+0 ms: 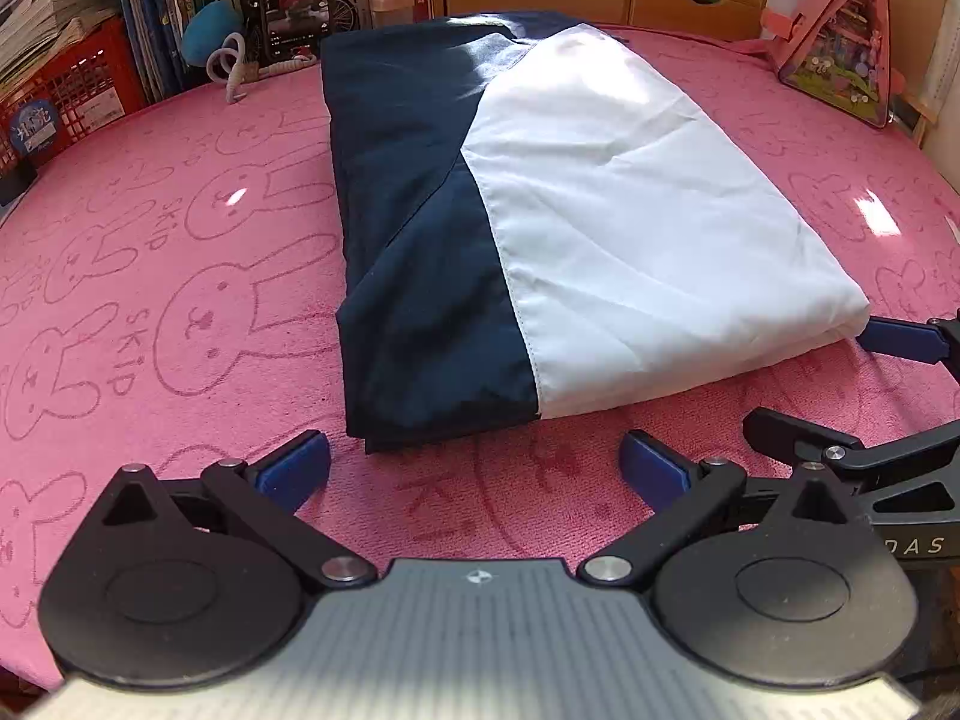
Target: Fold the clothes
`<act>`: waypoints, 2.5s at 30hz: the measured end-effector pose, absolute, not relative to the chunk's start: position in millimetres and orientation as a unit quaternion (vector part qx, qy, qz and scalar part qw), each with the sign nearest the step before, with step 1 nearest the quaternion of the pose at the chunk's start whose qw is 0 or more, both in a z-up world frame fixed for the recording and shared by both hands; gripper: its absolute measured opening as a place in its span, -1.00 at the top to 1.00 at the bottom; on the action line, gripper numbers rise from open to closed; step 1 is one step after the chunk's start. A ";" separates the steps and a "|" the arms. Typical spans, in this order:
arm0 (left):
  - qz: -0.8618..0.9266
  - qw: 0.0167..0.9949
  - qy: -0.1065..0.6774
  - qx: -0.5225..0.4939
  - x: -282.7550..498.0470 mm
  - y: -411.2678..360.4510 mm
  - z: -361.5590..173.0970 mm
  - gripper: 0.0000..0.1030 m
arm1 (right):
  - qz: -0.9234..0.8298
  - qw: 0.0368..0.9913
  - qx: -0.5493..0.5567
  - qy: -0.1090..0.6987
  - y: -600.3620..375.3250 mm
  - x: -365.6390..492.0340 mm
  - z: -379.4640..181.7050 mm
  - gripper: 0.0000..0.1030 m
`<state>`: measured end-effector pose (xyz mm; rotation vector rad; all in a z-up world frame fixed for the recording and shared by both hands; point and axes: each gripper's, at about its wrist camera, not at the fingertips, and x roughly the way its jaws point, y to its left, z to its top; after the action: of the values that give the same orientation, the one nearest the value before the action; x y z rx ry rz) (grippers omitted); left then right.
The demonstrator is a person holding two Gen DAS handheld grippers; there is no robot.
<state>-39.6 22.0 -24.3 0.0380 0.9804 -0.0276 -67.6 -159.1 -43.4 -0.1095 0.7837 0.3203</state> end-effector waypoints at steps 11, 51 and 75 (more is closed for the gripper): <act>-0.010 0.879 0.476 0.015 -35.1 24.6 -24.3 -1.00 | 0.146 0.896 -0.064 0.415 -152.8 -58.4 -39.9 -1.00; -0.080 0.869 0.480 0.089 -9.5 31.1 1.7 -1.00 | 0.251 0.845 -0.149 0.448 -169.0 -12.3 -6.1 -1.00; -0.075 0.855 0.511 0.052 -0.4 37.2 -21.7 -1.00 | 0.231 0.835 -0.161 0.472 -165.4 -14.2 -26.1 -1.00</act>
<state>-0.4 37.2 -21.7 0.1089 1.0753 -0.1582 -14.2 -165.4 -26.1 -0.3416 1.0004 0.4900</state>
